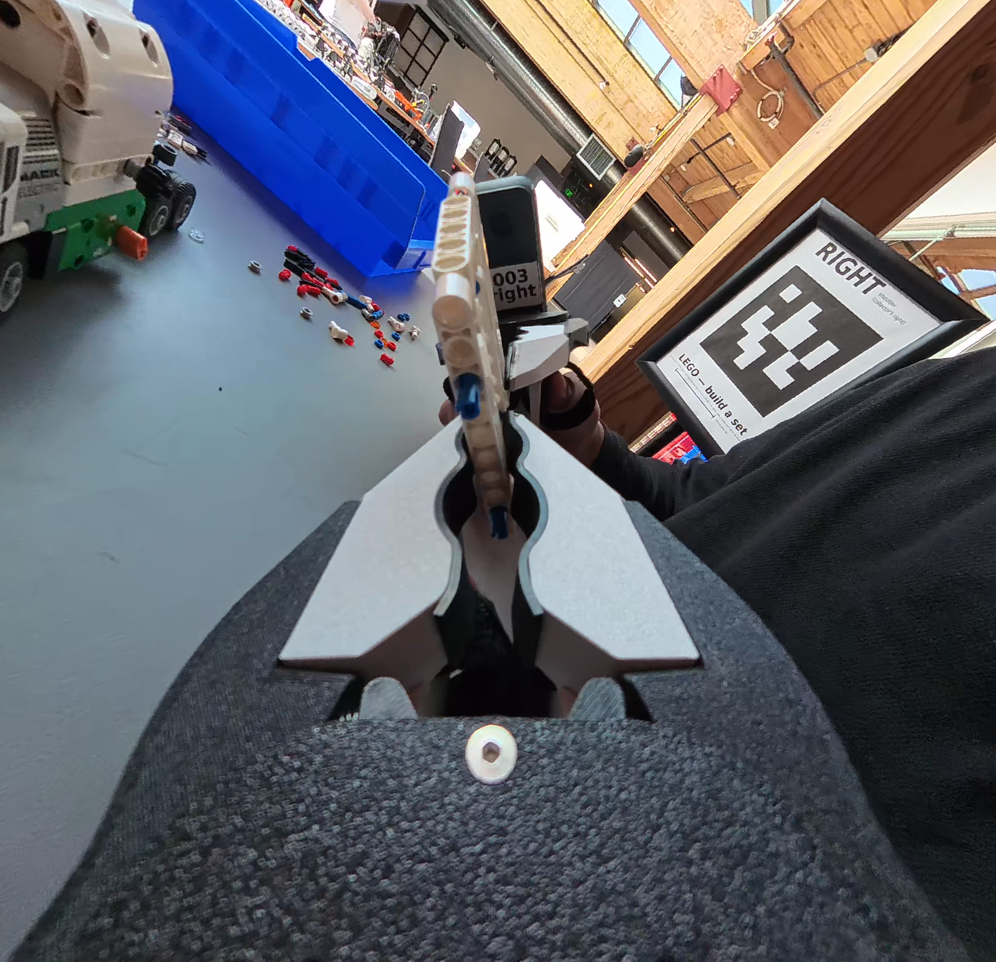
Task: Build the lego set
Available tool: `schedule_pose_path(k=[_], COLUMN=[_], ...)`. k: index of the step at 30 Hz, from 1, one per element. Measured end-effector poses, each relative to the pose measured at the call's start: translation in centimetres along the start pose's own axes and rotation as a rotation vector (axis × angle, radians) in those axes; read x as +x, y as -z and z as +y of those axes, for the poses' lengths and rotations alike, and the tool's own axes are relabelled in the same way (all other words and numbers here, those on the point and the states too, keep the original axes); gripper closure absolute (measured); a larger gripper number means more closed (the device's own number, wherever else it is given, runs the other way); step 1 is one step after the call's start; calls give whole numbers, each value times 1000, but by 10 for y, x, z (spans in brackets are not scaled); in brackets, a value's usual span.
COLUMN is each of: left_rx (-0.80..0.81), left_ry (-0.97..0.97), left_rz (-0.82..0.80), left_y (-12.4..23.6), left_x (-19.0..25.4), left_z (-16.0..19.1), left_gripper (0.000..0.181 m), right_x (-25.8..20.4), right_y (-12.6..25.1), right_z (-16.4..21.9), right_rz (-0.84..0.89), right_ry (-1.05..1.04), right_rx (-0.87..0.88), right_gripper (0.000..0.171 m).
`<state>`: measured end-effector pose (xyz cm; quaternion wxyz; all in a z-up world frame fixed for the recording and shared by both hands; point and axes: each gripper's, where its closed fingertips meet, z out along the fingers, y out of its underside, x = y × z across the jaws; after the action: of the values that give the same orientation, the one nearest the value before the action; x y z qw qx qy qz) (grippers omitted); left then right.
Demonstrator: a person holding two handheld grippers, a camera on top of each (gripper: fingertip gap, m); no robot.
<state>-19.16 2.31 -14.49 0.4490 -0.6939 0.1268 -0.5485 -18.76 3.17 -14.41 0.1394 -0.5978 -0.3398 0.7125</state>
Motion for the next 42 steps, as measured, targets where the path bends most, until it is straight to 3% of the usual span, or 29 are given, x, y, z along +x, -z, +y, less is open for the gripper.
schedule_pose_path(k=[12,18,23,28,32,37,42], left_rx=[14,-4,-16,12,36,144,147], left_ry=[-2,-9,-39,-60,-50,7,-4], left_rz=[-16,-37,-3,-29,-34,21,44], left_y=[0,0,-1,1,-1,5,6], left_x=[-2,-5,2,2,2,6,10], left_z=[-1,-1,1,-2,-3,-16,-16], left_gripper=[177,178,178,167,175,177,177], right_x=[2,8,-3,-3,-5,-9,-12], right_y=[-1,-1,-1,-3,-7,-11,-12], right_z=[0,-1,5,-10,-13,-3,-2], right_rz=[5,160,6,32,44,-5,-11], right_ry=[10,208,88,84,91,63,76], right_rx=[-5,-71,-50,91,149,72,74], right_gripper=[164,164,166,165,165,165,165])
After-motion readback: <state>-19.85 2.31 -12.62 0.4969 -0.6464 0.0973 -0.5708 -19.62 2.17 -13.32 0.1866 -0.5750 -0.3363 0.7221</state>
